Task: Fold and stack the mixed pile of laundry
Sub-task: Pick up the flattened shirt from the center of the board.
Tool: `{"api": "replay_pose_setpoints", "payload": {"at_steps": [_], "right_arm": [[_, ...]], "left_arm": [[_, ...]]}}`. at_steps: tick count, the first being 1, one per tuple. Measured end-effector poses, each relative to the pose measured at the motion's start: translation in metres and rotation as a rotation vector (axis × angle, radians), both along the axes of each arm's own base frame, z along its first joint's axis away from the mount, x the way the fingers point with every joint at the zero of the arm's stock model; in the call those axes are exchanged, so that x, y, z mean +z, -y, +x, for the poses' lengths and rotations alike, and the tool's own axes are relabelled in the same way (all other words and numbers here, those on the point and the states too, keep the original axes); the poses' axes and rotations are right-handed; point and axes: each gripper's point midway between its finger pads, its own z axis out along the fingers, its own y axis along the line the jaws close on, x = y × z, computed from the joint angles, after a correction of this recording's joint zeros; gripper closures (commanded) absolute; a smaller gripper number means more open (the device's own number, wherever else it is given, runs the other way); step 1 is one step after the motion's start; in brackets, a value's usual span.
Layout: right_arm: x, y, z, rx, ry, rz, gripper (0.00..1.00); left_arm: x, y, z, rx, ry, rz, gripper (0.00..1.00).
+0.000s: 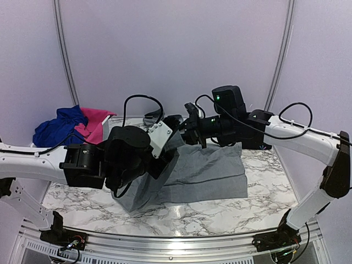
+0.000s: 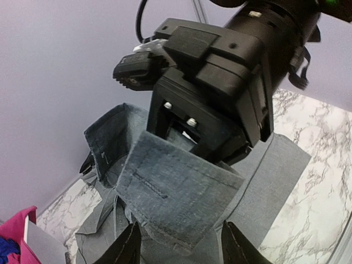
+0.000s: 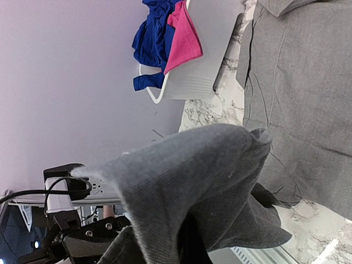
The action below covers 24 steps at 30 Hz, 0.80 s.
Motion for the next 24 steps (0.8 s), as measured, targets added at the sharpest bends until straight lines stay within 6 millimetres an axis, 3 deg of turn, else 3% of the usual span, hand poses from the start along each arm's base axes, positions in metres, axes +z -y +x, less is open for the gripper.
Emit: {"api": "replay_pose_setpoints", "payload": {"at_steps": [4, 8, 12, 13, 16, 18, 21, 24], "right_arm": [[0.002, -0.001, 0.0, 0.006, -0.007, 0.013, 1.0], [0.004, -0.004, 0.0, 0.013, -0.011, 0.027, 1.0], [0.003, -0.004, 0.001, 0.015, -0.017, 0.029, 1.0], [0.003, -0.003, 0.002, 0.014, -0.02, 0.033, 0.94], [0.0, 0.0, 0.006, -0.001, -0.039, 0.044, 0.61], [-0.005, 0.003, 0.01, -0.008, -0.043, 0.037, 0.44], [-0.009, 0.012, 0.017, -0.004, -0.002, 0.016, 0.36], [-0.009, 0.039, 0.032, -0.029, 0.085, -0.028, 0.27]], "left_arm": [[0.008, -0.001, 0.006, 0.037, 0.032, 0.006, 0.68], [0.015, 0.001, 0.011, 0.054, 0.058, 0.017, 1.0], [0.016, 0.002, 0.013, 0.052, 0.06, 0.019, 1.0], [0.016, 0.002, 0.013, 0.047, 0.057, 0.016, 1.0], [0.016, 0.004, 0.012, 0.027, 0.046, 0.011, 1.0], [0.018, 0.005, 0.009, 0.004, 0.037, 0.0, 1.0], [0.026, 0.005, -0.001, -0.071, 0.01, -0.03, 1.0], [0.04, 0.004, -0.023, -0.205, -0.048, -0.076, 1.0]]}}
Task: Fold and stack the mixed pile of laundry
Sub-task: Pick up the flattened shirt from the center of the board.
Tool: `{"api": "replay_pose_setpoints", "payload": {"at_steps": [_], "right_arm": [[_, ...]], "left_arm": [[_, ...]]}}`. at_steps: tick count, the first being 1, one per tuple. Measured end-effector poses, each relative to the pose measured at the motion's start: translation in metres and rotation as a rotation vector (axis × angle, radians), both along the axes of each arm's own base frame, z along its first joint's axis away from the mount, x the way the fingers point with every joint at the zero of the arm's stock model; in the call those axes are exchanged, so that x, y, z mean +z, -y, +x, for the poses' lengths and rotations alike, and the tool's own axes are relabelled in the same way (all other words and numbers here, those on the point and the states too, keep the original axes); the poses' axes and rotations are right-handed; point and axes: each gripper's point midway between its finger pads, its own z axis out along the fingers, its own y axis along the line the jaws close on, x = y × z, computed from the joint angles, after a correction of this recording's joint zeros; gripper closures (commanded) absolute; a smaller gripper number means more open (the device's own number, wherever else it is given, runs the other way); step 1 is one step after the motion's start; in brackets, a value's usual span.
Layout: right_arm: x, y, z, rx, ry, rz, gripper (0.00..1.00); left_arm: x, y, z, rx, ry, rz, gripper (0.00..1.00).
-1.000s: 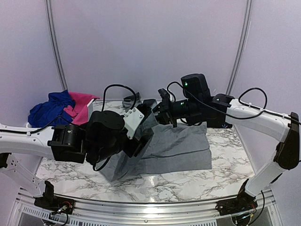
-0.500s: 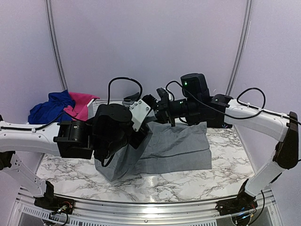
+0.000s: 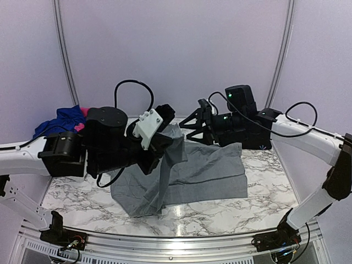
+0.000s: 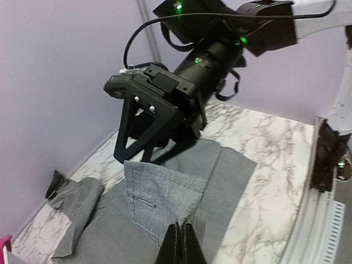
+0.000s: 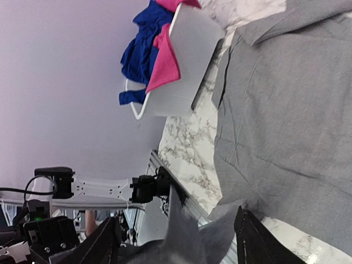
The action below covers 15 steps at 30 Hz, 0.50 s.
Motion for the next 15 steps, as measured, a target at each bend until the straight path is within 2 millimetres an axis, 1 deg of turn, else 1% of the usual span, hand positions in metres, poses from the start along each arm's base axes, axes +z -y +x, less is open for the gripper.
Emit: {"api": "replay_pose_setpoints", "payload": {"at_steps": [2, 4, 5, 6, 7, 8, 10, 12, 14, 15], "right_arm": [[0.003, 0.027, 0.009, -0.036, 0.072, -0.023, 0.23], [0.003, 0.051, 0.011, -0.067, 0.124, -0.042, 0.23], [-0.001, 0.066, 0.009, -0.08, 0.154, -0.058, 0.23], [-0.006, 0.075, 0.007, -0.088, 0.165, -0.072, 0.24], [-0.018, 0.086, 0.003, -0.092, 0.178, -0.097, 0.24], [-0.028, 0.091, -0.001, -0.086, 0.178, -0.116, 0.24], [-0.062, 0.097, -0.011, -0.055, 0.15, -0.175, 0.25], [-0.109, 0.104, -0.023, -0.016, 0.089, -0.257, 0.25], [-0.158, 0.116, -0.036, 0.015, 0.011, -0.352, 0.27], [-0.176, 0.121, -0.041, 0.027, -0.019, -0.387, 0.28]], "left_arm": [[0.011, -0.001, -0.017, -0.093, -0.05, -0.025, 1.0], [0.022, -0.003, -0.034, -0.172, -0.108, -0.052, 1.0], [0.028, -0.005, -0.042, -0.21, -0.14, -0.07, 1.0], [0.034, -0.007, -0.051, -0.245, -0.171, -0.088, 1.0], [0.041, -0.01, -0.058, -0.276, -0.198, -0.107, 1.0], [0.046, -0.014, -0.064, -0.297, -0.218, -0.122, 1.0], [0.061, -0.023, -0.074, -0.33, -0.255, -0.162, 1.0], [0.077, -0.033, -0.08, -0.349, -0.271, -0.205, 1.0], [0.094, -0.044, -0.086, -0.366, -0.275, -0.25, 1.0], [0.097, -0.047, -0.087, -0.37, -0.275, -0.258, 1.0]]}}
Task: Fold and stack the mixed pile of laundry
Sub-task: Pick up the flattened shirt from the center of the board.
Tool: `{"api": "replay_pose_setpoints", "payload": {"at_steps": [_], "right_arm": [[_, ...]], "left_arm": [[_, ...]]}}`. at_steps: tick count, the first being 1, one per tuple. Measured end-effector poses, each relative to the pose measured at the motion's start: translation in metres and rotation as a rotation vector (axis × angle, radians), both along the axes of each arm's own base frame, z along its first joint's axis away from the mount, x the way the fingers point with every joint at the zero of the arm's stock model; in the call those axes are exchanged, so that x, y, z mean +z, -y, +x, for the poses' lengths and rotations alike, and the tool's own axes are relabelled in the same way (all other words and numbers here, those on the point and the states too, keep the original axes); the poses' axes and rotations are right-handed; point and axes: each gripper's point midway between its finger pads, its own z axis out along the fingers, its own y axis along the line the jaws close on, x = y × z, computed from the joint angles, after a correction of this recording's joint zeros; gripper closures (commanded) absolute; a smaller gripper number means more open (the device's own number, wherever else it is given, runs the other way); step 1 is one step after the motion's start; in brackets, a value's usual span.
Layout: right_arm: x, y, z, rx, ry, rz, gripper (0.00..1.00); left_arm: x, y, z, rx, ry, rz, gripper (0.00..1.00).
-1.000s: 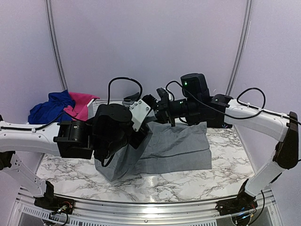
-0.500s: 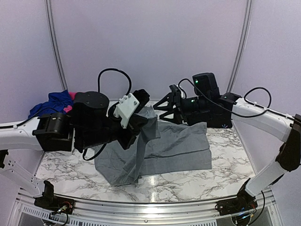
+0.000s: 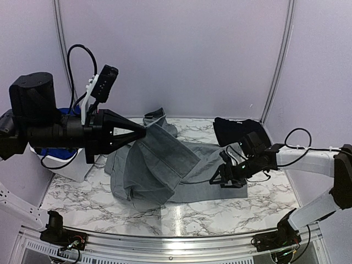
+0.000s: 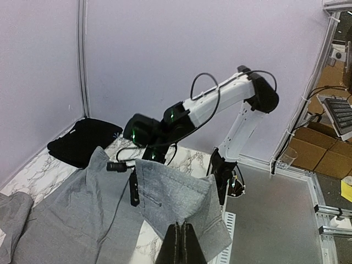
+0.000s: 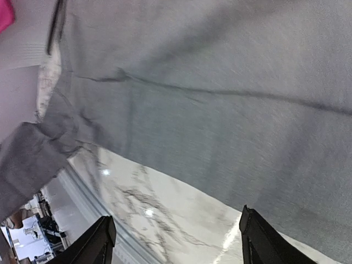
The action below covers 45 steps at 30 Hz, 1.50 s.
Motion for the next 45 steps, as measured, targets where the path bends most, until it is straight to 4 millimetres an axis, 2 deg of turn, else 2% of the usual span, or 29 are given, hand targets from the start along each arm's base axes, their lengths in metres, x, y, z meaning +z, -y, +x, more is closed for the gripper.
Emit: {"api": "replay_pose_setpoints", "payload": {"at_steps": [3, 4, 6, 9, 11, 14, 16, 18, 20, 23, 27, 30, 34, 35, 37, 42, 45], "right_arm": [[-0.05, 0.02, -0.016, 0.02, -0.09, -0.113, 0.31], [-0.061, 0.026, -0.02, 0.026, -0.11, -0.144, 0.32], [-0.07, 0.036, -0.024, 0.041, -0.113, -0.191, 0.33], [-0.065, 0.042, -0.021, 0.065, -0.056, -0.216, 0.34], [-0.053, 0.043, -0.016, 0.074, -0.008, -0.224, 0.33], [-0.037, 0.047, -0.006, 0.06, 0.043, -0.257, 0.32], [-0.032, 0.053, -0.001, 0.026, 0.051, -0.287, 0.31], [-0.035, 0.062, -0.003, -0.022, 0.022, -0.318, 0.36], [-0.043, 0.079, -0.008, -0.095, -0.029, -0.352, 0.4], [-0.053, 0.105, -0.015, -0.203, -0.092, -0.396, 0.42], [-0.062, 0.128, -0.029, -0.315, -0.149, -0.438, 0.45], [-0.067, 0.135, -0.034, -0.36, -0.169, -0.46, 0.5], [-0.081, 0.141, -0.036, -0.393, -0.206, -0.494, 0.52], [-0.085, 0.141, -0.036, -0.398, -0.215, -0.5, 0.54], [-0.091, 0.142, -0.033, -0.403, -0.226, -0.509, 0.66], [-0.095, 0.136, -0.026, -0.41, -0.223, -0.486, 1.0], [-0.095, 0.135, -0.026, -0.417, -0.229, -0.472, 1.0]], "left_arm": [[0.007, -0.005, -0.006, -0.023, -0.009, -0.021, 1.0], [0.006, -0.006, -0.008, -0.033, -0.016, -0.018, 1.0], [0.001, -0.006, -0.012, -0.053, -0.032, -0.001, 1.0], [-0.014, -0.009, -0.015, -0.067, -0.053, 0.041, 1.0], [-0.037, -0.016, -0.016, -0.063, -0.083, 0.095, 1.0], [-0.054, -0.028, -0.015, -0.039, -0.107, 0.138, 1.0], [-0.049, -0.037, -0.01, -0.004, -0.101, 0.122, 1.0], [-0.039, -0.047, -0.004, 0.033, -0.086, 0.093, 1.0], [-0.028, -0.056, 0.002, 0.072, -0.071, 0.061, 1.0], [-0.022, -0.059, 0.008, 0.1, -0.062, 0.046, 1.0], [-0.029, -0.052, 0.012, 0.11, -0.059, 0.072, 1.0], [-0.039, -0.044, 0.017, 0.115, -0.06, 0.105, 1.0], [-0.041, -0.044, 0.023, 0.131, -0.057, 0.114, 1.0], [-0.04, -0.045, 0.025, 0.137, -0.056, 0.113, 1.0], [-0.04, -0.046, 0.029, 0.146, -0.054, 0.114, 1.0], [-0.04, -0.048, 0.034, 0.154, -0.051, 0.114, 1.0], [-0.04, -0.049, 0.035, 0.153, -0.049, 0.114, 1.0]]}}
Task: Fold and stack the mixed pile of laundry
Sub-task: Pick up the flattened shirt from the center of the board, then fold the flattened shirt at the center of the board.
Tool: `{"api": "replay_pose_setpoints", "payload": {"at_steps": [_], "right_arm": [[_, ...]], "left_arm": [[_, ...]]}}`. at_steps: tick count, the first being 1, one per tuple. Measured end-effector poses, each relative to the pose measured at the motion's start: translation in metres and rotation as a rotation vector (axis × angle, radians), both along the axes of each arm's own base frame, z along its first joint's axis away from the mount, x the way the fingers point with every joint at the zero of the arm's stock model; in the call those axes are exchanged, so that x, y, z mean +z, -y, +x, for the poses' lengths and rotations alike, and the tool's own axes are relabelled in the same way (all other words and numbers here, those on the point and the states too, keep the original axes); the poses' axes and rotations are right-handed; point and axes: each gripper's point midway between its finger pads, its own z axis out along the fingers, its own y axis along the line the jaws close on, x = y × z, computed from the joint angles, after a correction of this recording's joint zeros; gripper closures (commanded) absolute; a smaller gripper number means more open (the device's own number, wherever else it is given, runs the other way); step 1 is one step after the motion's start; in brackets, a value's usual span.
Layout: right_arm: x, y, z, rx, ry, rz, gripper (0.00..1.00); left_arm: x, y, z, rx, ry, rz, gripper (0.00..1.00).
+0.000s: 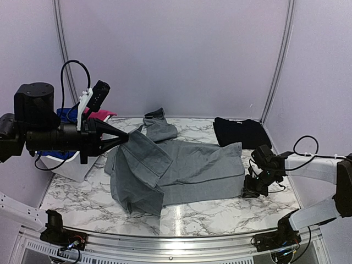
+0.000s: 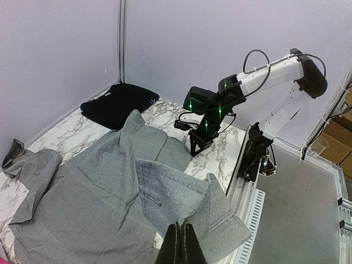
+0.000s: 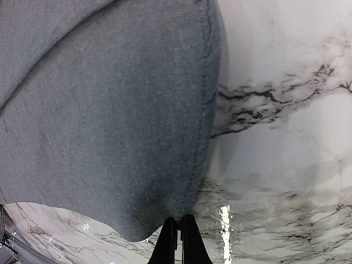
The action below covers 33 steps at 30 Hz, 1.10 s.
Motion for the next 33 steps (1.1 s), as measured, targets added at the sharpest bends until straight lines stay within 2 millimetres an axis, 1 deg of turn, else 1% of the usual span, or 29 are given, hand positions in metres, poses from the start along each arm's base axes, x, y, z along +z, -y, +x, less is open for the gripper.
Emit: {"api": "replay_pose_setpoints", "payload": {"at_steps": [2, 4, 6, 10, 12, 14, 16, 18, 20, 22, 24, 26, 28, 30, 32, 33], "right_arm": [[0.003, -0.001, 0.0, -0.004, 0.005, 0.01, 1.0], [0.01, -0.002, -0.002, -0.009, 0.019, 0.026, 1.0], [0.022, -0.004, -0.004, -0.017, 0.045, 0.053, 1.0], [0.051, -0.007, -0.013, -0.035, 0.103, 0.126, 1.0], [0.062, -0.01, -0.02, -0.045, 0.121, 0.164, 1.0], [0.069, -0.011, -0.025, -0.054, 0.124, 0.191, 1.0], [0.07, -0.011, -0.028, -0.062, 0.114, 0.2, 1.0], [0.07, -0.01, -0.03, -0.069, 0.089, 0.19, 1.0], [0.075, -0.01, -0.026, -0.073, 0.08, 0.18, 1.0], [0.086, -0.011, -0.014, -0.083, 0.096, 0.175, 1.0], [0.098, -0.008, 0.002, -0.106, 0.125, 0.173, 1.0], [0.109, -0.002, 0.019, -0.134, 0.163, 0.174, 1.0], [0.114, 0.006, 0.032, -0.166, 0.186, 0.171, 1.0], [0.114, 0.012, 0.043, -0.188, 0.191, 0.166, 1.0], [0.11, 0.016, 0.053, -0.204, 0.191, 0.161, 1.0], [0.108, 0.018, 0.057, -0.209, 0.186, 0.159, 1.0]], "left_arm": [[0.0, 0.0, 0.0, -0.002, 0.001, 0.0, 1.0], [0.001, 0.0, -0.002, -0.018, -0.003, -0.003, 1.0], [0.003, 0.002, -0.007, -0.048, -0.013, -0.008, 1.0], [0.018, 0.004, -0.021, -0.117, -0.052, -0.029, 1.0], [0.025, 0.001, -0.024, -0.125, -0.059, -0.038, 1.0], [0.034, -0.005, -0.022, -0.105, -0.048, -0.046, 1.0], [0.043, -0.013, -0.013, -0.056, -0.014, -0.051, 1.0], [0.057, -0.022, 0.003, 0.018, 0.041, -0.057, 1.0], [0.066, -0.026, 0.018, 0.079, 0.088, -0.05, 1.0], [0.072, -0.028, 0.035, 0.132, 0.134, -0.029, 1.0], [0.071, -0.027, 0.057, 0.181, 0.167, 0.012, 1.0], [0.063, -0.024, 0.078, 0.21, 0.183, 0.062, 1.0], [0.048, -0.022, 0.104, 0.235, 0.185, 0.124, 1.0], [0.034, -0.022, 0.128, 0.251, 0.18, 0.173, 1.0], [0.023, -0.023, 0.147, 0.26, 0.178, 0.21, 1.0], [0.019, -0.023, 0.154, 0.262, 0.18, 0.222, 1.0]]}}
